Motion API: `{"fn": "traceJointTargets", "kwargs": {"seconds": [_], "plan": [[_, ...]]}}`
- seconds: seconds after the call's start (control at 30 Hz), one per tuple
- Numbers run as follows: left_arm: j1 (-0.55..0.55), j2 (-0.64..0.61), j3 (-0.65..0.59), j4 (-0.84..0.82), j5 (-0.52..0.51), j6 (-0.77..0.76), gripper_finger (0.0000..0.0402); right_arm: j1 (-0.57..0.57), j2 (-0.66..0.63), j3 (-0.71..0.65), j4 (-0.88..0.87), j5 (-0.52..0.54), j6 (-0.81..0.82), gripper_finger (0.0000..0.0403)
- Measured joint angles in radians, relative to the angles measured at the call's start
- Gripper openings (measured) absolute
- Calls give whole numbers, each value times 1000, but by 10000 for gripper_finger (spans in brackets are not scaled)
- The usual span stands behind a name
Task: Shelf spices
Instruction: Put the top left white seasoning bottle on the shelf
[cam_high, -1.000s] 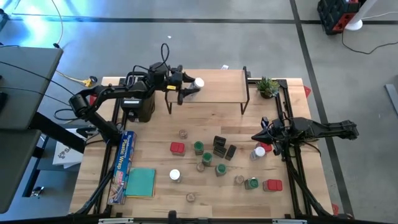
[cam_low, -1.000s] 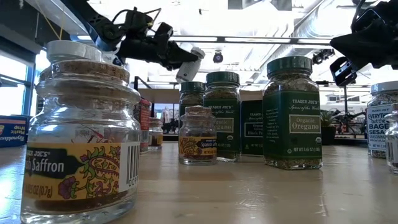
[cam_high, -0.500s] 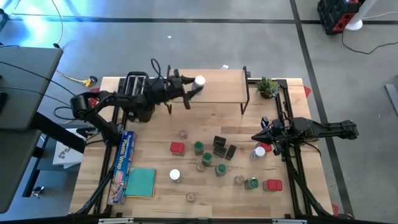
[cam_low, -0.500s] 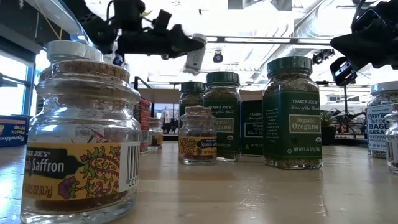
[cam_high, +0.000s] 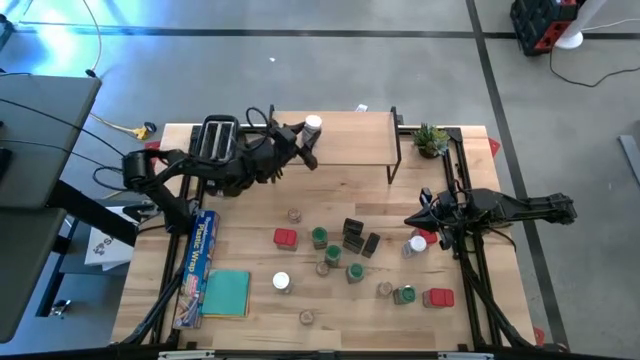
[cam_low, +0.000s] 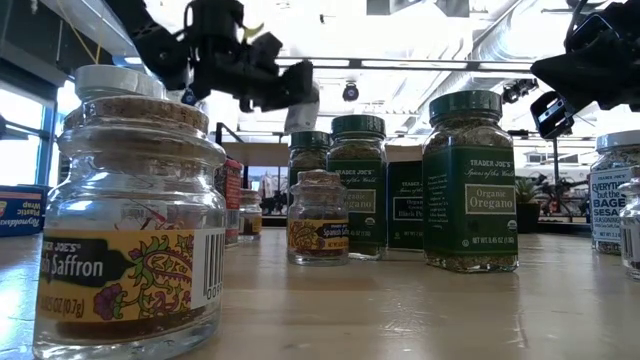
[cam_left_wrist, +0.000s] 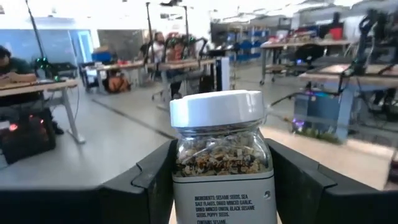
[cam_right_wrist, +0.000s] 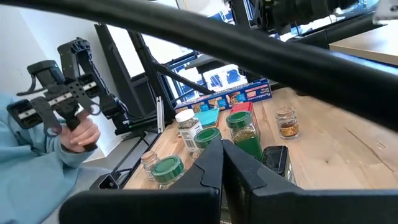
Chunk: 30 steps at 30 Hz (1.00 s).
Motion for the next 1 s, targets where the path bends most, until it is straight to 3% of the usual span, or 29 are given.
{"fn": "traceJointTargets", "kwargs": {"seconds": [0.23, 1.0], "plan": [[-1, 58, 3, 23, -16, 34, 209, 0, 0, 0, 0, 0, 0, 0], [-43, 38, 1, 1, -8, 192, 238, 0, 0, 0, 0, 0, 0, 0]]}}
